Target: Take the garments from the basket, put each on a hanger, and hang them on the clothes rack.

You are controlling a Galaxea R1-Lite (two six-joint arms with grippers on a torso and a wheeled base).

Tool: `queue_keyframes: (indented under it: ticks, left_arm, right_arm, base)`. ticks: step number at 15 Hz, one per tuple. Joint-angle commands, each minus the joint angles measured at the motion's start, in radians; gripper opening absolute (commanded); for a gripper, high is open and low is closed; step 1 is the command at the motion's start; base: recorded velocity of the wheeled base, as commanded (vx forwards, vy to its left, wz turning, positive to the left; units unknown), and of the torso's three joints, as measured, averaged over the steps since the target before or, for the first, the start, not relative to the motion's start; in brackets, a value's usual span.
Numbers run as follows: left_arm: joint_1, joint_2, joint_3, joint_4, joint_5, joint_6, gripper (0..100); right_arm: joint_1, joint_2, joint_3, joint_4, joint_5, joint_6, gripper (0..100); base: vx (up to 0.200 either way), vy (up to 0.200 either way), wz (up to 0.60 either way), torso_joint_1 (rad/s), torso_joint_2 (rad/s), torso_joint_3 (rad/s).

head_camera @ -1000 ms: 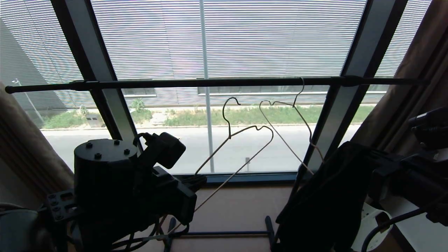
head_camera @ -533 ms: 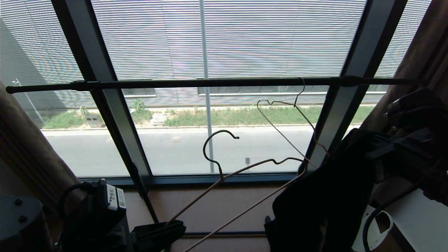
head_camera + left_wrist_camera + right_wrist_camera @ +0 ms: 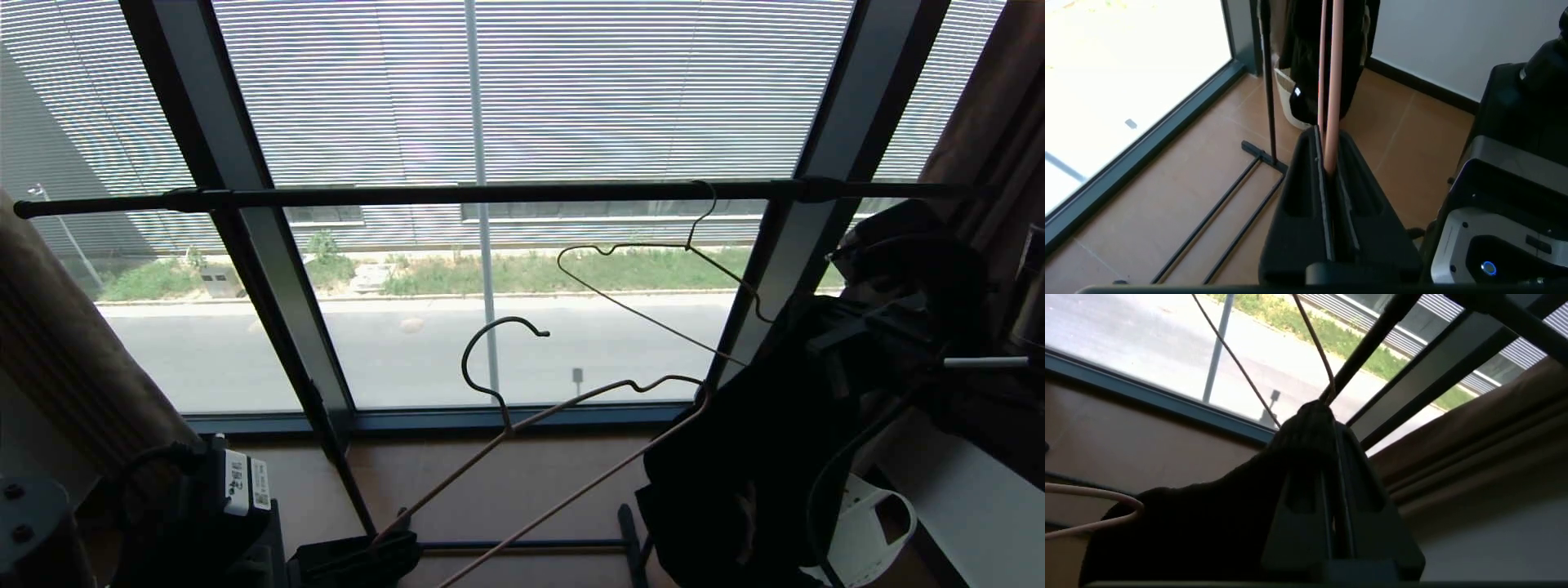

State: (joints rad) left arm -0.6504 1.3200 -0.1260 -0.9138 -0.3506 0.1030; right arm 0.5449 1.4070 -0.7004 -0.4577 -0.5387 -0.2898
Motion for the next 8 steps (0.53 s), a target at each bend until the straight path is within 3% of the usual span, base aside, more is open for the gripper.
queue_keyframes:
  ticks: [1, 8]
  left_arm:
    - [-0.008, 0.015, -0.004, 0.000, -0.002, -0.002, 0]
    - [-0.011, 0.153, 0.000, -0.151, -0.001, -0.002, 0]
  right_arm:
    - [0.010, 0.033, -0.016, -0.001, -0.003, 0.000, 0]
    - [0.107, 0.099, -0.083, -0.001, -0.050, 0.000, 0]
  base:
    - [0.000, 0.000, 0.00, 0.000, 0.00, 0.000]
    - [0.000, 0.000, 0.00, 0.000, 0.00, 0.000]
